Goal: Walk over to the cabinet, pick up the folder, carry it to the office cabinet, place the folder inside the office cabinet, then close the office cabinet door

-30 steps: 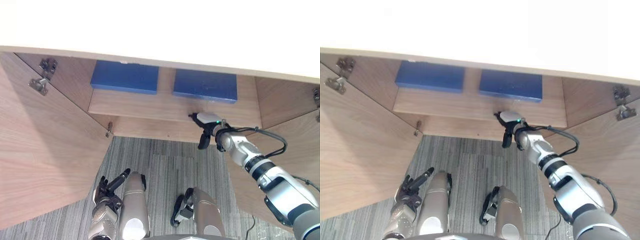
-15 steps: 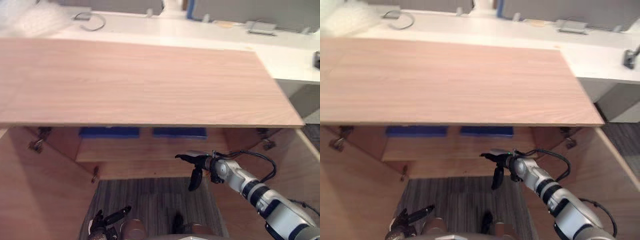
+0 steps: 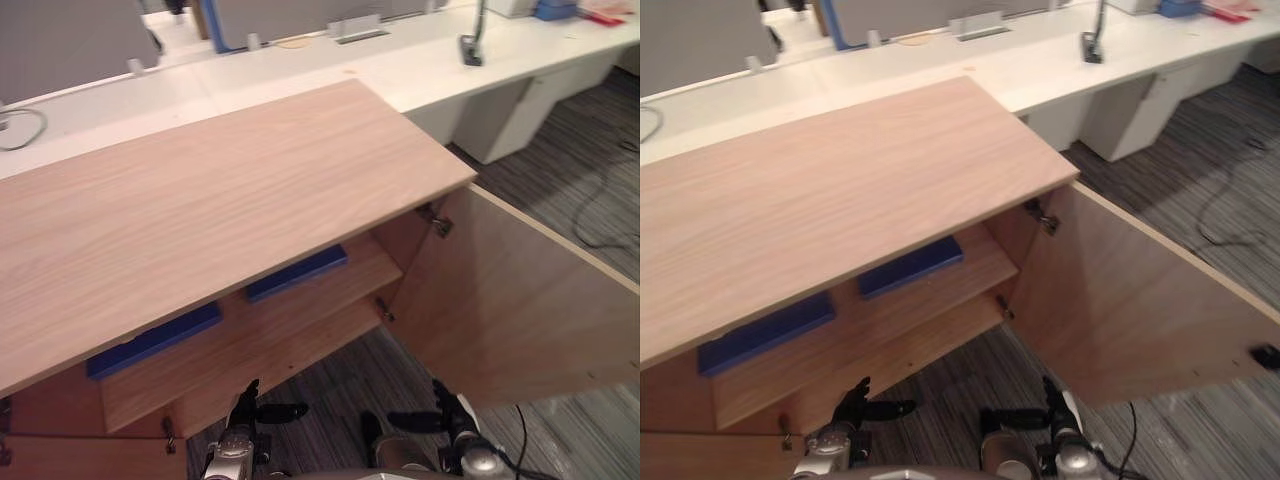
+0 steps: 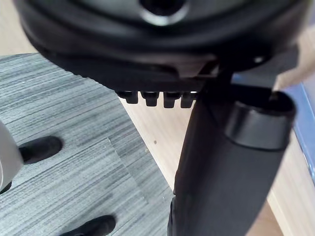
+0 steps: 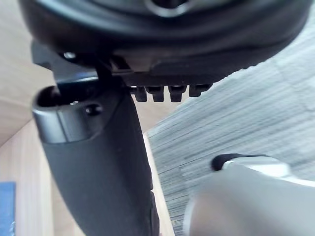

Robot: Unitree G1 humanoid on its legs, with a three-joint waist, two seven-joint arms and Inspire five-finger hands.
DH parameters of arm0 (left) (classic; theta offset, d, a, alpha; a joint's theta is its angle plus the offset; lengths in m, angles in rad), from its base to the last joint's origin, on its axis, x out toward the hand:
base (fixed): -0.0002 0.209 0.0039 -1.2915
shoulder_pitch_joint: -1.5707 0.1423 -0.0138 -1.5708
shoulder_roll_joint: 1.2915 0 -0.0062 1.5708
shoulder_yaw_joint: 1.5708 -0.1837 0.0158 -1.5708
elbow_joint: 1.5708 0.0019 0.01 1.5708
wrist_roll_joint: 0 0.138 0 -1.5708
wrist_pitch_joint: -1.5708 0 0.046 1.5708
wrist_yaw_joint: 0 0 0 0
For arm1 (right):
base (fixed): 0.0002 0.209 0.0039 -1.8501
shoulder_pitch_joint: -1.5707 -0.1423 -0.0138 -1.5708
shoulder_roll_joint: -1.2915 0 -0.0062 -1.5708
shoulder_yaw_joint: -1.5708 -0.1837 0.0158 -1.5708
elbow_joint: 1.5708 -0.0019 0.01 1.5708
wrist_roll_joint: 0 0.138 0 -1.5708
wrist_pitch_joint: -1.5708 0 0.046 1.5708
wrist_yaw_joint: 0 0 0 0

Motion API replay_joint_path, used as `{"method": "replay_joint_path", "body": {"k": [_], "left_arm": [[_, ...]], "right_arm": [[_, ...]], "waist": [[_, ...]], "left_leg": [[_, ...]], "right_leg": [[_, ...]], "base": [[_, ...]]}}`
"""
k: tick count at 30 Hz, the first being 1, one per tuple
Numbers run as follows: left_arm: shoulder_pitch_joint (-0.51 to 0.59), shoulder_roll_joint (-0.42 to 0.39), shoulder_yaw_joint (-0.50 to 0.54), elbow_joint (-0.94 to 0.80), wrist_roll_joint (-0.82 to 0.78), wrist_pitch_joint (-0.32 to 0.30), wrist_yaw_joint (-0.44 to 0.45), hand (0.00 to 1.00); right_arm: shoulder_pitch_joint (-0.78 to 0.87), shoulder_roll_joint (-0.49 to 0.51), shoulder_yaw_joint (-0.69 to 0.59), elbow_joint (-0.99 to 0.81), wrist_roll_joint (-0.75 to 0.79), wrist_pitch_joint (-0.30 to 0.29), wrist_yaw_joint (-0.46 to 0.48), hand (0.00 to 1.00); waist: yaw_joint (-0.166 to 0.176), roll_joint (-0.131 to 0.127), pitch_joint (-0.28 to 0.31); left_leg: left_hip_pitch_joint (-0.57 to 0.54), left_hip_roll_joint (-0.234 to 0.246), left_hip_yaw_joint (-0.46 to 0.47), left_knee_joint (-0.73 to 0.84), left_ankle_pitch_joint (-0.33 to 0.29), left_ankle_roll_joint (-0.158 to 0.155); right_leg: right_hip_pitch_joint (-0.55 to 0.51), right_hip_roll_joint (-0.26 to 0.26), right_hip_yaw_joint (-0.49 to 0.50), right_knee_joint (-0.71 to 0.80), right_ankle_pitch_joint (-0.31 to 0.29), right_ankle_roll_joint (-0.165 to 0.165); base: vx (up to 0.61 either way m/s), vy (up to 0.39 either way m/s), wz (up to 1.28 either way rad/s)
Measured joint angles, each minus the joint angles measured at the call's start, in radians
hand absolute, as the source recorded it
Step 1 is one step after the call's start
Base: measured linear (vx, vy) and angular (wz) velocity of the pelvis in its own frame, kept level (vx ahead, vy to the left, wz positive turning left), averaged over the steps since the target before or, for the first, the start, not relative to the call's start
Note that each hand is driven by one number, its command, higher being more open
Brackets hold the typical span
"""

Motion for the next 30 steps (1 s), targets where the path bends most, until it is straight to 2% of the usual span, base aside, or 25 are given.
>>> {"method": "replay_joint_path", "body": {"k": [2, 3, 4, 5, 6, 7, 8, 9, 10, 11, 12, 14, 19, 27, 29, 30], "left_arm": [[-0.004, 0.005, 0.0, 0.016, 0.014, 0.001, 0.001, 1.0], [-0.001, 0.001, 0.002, 0.016, 0.013, 0.001, 0.0, 1.0], [0.0, 0.001, 0.011, 0.018, 0.013, 0.004, 0.001, 1.0], [0.009, 0.002, 0.012, 0.018, 0.012, 0.008, 0.004, 1.0], [0.031, 0.0, 0.015, 0.018, 0.012, 0.011, 0.009, 1.0], [0.037, -0.003, 0.021, 0.017, 0.012, 0.014, 0.01, 1.0], [0.048, 0.008, 0.031, 0.016, 0.012, 0.013, 0.014, 1.0], [0.061, 0.043, 0.034, 0.016, 0.01, 0.014, 0.022, 1.0], [0.054, 0.038, 0.037, 0.022, 0.008, 0.018, 0.026, 1.0], [0.057, 0.021, 0.039, 0.022, 0.004, 0.023, 0.024, 1.0], [0.065, 0.009, 0.047, 0.021, 0.002, 0.023, 0.028, 1.0], [0.081, -0.005, 0.074, 0.019, -0.031, 0.024, 0.034, 1.0], [0.078, -0.02, 0.095, 0.013, -0.066, 0.024, 0.034, 1.0], [0.127, -0.02, 0.109, -0.003, -0.066, 0.025, 0.037, 1.0], [0.13, -0.019, 0.109, -0.008, -0.066, 0.025, 0.034, 1.0], [0.139, -0.018, 0.109, -0.016, -0.065, 0.025, 0.031, 1.0]], "right_arm": [[0.003, 0.011, 0.002, -0.002, -0.001, 0.001, -0.011, 1.0], [0.0, 0.016, -0.001, -0.009, -0.001, 0.001, -0.018, 1.0], [-0.002, 0.018, -0.005, -0.011, 0.001, 0.001, -0.02, 1.0], [0.0, 0.018, -0.012, -0.011, 0.004, 0.002, -0.022, 1.0], [0.002, 0.018, -0.03, -0.01, 0.015, 0.002, -0.023, 1.0], [0.002, 0.019, -0.039, -0.01, 0.026, 0.001, -0.026, 1.0], [0.002, 0.02, -0.043, -0.01, 0.033, 0.001, -0.035, 1.0], [0.0, 0.038, -0.056, -0.004, 0.033, 0.002, -0.046, 1.0], [-0.018, 0.031, -0.078, 0.005, 0.033, 0.001, -0.048, 1.0], [-0.031, 0.024, -0.11, 0.014, 0.034, 0.002, -0.062, 1.0], [-0.037, 0.019, -0.125, 0.024, 0.038, 0.003, -0.07, 1.0], [-0.041, 0.024, -0.185, 0.04, 0.07, 0.011, -0.086, 1.0], [0.01, 0.021, -0.282, -0.025, 0.107, 0.018, -0.137, 1.0], [-0.015, 0.021, -0.378, -0.234, 0.107, 0.023, -0.203, 1.0], [-0.043, 0.016, -0.392, -0.273, 0.108, 0.019, -0.216, 1.0], [-0.073, 0.004, -0.392, -0.301, 0.108, -0.002, -0.222, 1.0]], "waist": [[0.0, -0.021, 0.015], [0.001, -0.021, 0.023], [0.0, -0.028, 0.031], [0.0, -0.025, 0.032], [-0.001, -0.01, 0.029], [0.0, -0.003, 0.028], [0.009, -0.003, 0.023], [0.012, -0.046, -0.001], [0.012, -0.019, 0.01], [0.013, 0.006, 0.014], [0.022, 0.023, 0.01], [0.023, 0.034, 0.0], [0.017, 0.028, -0.021], [0.024, 0.044, -0.066], [0.032, 0.046, -0.069], [0.045, 0.049, -0.077]], "left_leg": [[0.015, 0.011, 0.087, 0.013, 0.006, 0.013], [0.012, 0.019, 0.125, 0.012, 0.008, 0.021], [0.013, 0.024, 0.148, 0.021, 0.009, 0.021], [0.015, 0.04, 0.169, 0.036, 0.009, 0.021], [0.014, 0.071, 0.188, 0.054, 0.008, 0.017], [0.012, 0.087, 0.196, 0.061, 0.012, 0.009], [0.015, 0.104, 0.211, 0.061, 0.023, -0.011], [-0.005, 0.085, 0.224, 0.063, 0.038, -0.038], [-0.013, 0.101, 0.204, 0.056, 0.042, -0.043], [-0.027, 0.097, 0.154, 0.031, 0.048, -0.055], [-0.025, 0.094, 0.127, 0.006, 0.049, -0.055], [0.014, 0.111, 0.111, -0.032, 0.084, -0.07], [0.023, 0.126, 0.115, -0.046, 0.096, -0.078], [0.026, 0.105, 0.097, -0.081, 0.117, -0.071], [0.029, 0.099, 0.088, -0.082, 0.117, -0.071], [0.025, 0.093, 0.084, -0.086, 0.119, -0.068]], "right_leg": [[-0.015, 0.002, -0.043, -0.029, 0.08, -0.009], [-0.022, -0.01, -0.125, -0.026, 0.071, -0.029], [-0.045, -0.039, -0.228, 0.103, -0.005, -0.074], [-0.055, -0.07, -0.301, 0.239, -0.082, -0.079], [-0.04, -0.105, -0.357, 0.34, -0.142, -0.077], [-0.021, -0.123, -0.373, 0.362, -0.16, -0.072], [0.016, -0.163, -0.383, 0.354, -0.176, -0.048], [0.071, -0.174, -0.349, 0.19, -0.228, 0.025], [0.076, -0.143, -0.35, 0.165, -0.202, 0.01], [0.086, -0.104, -0.337, 0.098, -0.16, -0.012], [0.089, -0.077, -0.325, 0.07, -0.138, -0.02], [0.101, -0.029, -0.3, 0.05, -0.125, -0.038], [0.107, -0.005, -0.292, 0.03, -0.113, -0.059], [0.144, -0.015, -0.303, -0.061, -0.06, -0.046], [0.16, -0.016, -0.311, -0.08, -0.052, -0.042], [0.162, -0.021, -0.315, -0.093, -0.044, -0.038]], "base": [[-0.24, 0.028, -1.11], [-0.23, -0.047, -0.92], [-0.17, -0.057, -0.65], [-0.17, -0.061, -0.6], [-0.12, -0.088, -0.5], [-0.1, -0.156, -0.63], [-0.04, -0.224, -0.74], [-0.01, -0.245, -0.75], [-0.04, -0.27, -0.63], [-0.07, -0.174, -0.5], [-0.1, -0.116, -0.74], [-0.07, -0.092, -0.58], [-0.05, -0.061, -0.11], [0.02, 0.048, 0.06], [-0.01, 0.037, 0.15], [-0.01, 0.033, 0.1]]}}
